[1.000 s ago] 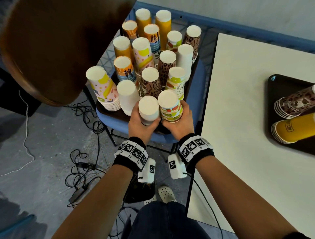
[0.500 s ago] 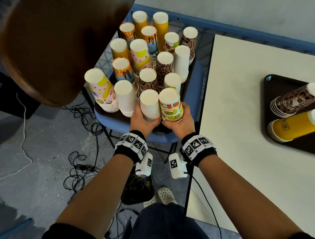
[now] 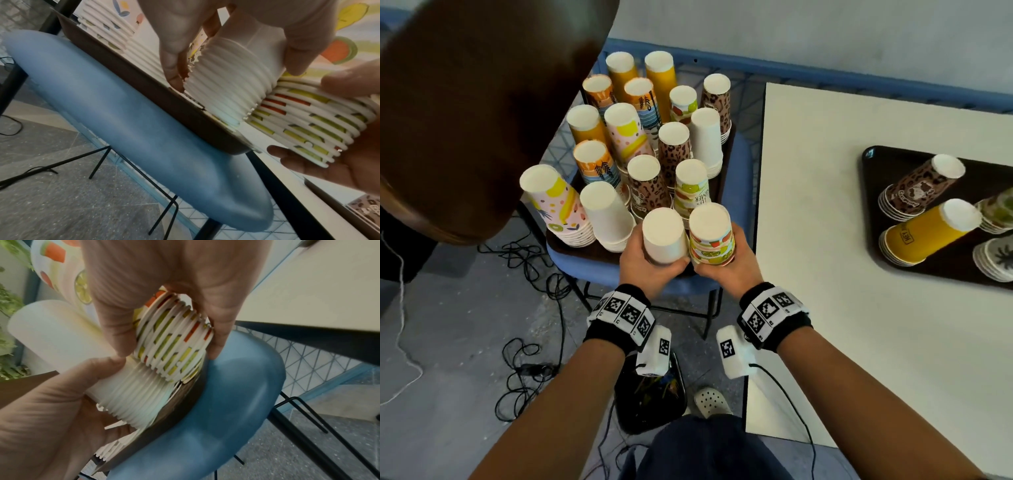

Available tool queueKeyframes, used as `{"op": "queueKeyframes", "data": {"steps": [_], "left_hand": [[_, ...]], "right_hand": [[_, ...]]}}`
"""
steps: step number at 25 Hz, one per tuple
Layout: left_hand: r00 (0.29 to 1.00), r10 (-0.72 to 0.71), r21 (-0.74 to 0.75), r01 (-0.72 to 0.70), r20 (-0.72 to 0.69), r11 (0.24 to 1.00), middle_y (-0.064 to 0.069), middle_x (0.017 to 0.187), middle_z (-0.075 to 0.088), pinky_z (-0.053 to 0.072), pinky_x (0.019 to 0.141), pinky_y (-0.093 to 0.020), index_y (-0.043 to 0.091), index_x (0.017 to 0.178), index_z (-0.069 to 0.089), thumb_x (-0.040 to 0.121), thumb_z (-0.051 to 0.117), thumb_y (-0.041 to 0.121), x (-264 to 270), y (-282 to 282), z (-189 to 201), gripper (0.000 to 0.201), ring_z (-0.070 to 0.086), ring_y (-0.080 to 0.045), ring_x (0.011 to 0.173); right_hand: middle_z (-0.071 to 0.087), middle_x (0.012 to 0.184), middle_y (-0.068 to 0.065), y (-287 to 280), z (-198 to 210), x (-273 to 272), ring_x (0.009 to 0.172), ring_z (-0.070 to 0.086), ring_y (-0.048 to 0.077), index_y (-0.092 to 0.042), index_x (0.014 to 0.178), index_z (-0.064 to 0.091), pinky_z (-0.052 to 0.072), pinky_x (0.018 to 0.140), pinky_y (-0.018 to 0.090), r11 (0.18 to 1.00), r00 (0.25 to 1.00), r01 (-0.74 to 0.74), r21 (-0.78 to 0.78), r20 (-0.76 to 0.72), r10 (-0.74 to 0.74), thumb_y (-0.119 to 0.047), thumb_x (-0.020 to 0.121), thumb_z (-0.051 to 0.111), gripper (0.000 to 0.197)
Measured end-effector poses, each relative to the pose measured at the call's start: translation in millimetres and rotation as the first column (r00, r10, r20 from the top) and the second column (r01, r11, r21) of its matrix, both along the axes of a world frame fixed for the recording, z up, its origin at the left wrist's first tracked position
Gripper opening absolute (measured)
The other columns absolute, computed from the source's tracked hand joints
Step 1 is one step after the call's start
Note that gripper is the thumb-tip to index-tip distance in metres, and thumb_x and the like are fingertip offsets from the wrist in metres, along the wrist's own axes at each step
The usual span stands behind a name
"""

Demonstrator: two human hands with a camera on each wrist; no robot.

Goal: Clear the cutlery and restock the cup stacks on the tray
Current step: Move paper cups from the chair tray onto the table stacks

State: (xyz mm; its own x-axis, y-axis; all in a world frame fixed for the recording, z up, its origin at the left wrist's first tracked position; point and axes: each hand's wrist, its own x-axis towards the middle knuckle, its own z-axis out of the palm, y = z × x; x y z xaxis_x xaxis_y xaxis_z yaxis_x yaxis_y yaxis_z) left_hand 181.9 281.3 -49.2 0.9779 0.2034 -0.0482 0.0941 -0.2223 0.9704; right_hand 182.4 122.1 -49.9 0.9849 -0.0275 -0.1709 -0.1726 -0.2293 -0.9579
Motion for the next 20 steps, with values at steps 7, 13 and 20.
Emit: {"op": "queueKeyframes", "data": {"steps": [7, 13, 20], "left_hand": [[0.989, -0.148, -0.033, 0.148, -0.004, 0.988, 0.003, 0.119, 0.057, 0.042, 0.091, -0.026, 0.015, 0.131, 0.045, 0.046, 0.085, 0.029, -14.0, -45.1, 35.0, 0.095, 0.052, -0.012, 0.110], [0.968, -0.250, -0.057, 0.252, 0.034, 0.966, 0.009, 0.111, 0.056, 0.045, 0.085, -0.022, 0.019, 0.128, 0.047, 0.054, 0.088, 0.013, -28.4, -120.7, 73.8, 0.085, 0.054, -0.011, 0.103], [0.929, -0.353, -0.023, 0.358, 0.110, 0.934, 0.009, 0.111, 0.059, 0.044, 0.076, -0.007, 0.026, 0.126, 0.046, 0.056, 0.087, 0.014, -45.0, -244.6, 116.6, 0.082, 0.057, -0.012, 0.103]], "right_hand": [[0.058, 0.114, -0.010, -50.7, 28.3, -35.5, 0.100, 0.058, -0.002, -0.046, 0.109, 0.039, 0.046, 0.084, 0.008, 0.996, 0.996, 0.058, 0.075, 0.058, -0.062, -0.013, 0.054, 0.077, 0.075], [0.062, 0.113, -0.009, -126.0, 63.0, -59.9, 0.101, 0.061, -0.003, -0.041, 0.113, 0.042, 0.049, 0.087, 0.016, 0.989, 0.982, 0.143, 0.043, 0.117, -0.147, -0.040, 0.045, 0.080, 0.078], [0.064, 0.109, -0.008, -251.0, 98.0, -87.7, 0.098, 0.063, -0.001, -0.034, 0.114, 0.044, 0.052, 0.087, 0.024, 0.970, 0.952, 0.221, 0.101, 0.194, -0.237, -0.006, 0.061, 0.084, 0.072]]}}
